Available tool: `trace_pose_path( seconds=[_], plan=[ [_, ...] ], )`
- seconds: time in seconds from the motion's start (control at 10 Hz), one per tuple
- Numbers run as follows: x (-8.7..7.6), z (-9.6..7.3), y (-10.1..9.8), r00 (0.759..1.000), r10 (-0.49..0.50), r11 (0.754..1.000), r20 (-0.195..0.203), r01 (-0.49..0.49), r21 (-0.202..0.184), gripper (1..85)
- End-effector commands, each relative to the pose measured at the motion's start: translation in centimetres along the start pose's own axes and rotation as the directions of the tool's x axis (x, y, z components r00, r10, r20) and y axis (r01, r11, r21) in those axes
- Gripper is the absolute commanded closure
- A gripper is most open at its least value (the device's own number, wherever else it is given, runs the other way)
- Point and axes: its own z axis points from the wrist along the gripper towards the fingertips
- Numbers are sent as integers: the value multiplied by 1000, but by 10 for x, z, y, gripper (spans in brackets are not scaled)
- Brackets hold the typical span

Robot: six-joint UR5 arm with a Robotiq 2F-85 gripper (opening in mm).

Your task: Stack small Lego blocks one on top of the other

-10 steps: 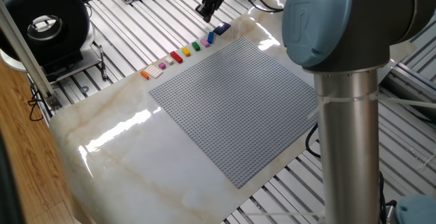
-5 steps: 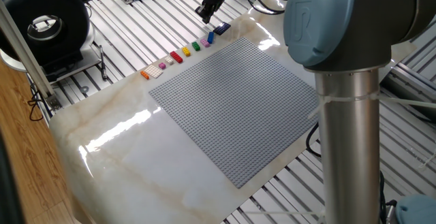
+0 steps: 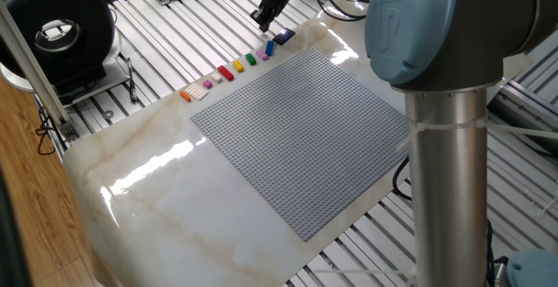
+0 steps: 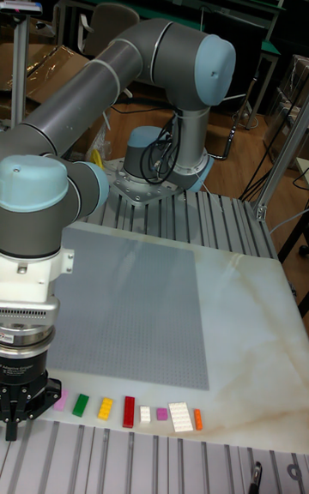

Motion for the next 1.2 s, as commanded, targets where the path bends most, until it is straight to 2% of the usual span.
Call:
trace_pose_path(
  seconds=[0.0,1.1],
  plan=[
    [3,-1,1,1000,10,1000,7,-10,-18,847],
    [21,-2,-2,1000,19,999,-11,-19,-39,847]
  ],
)
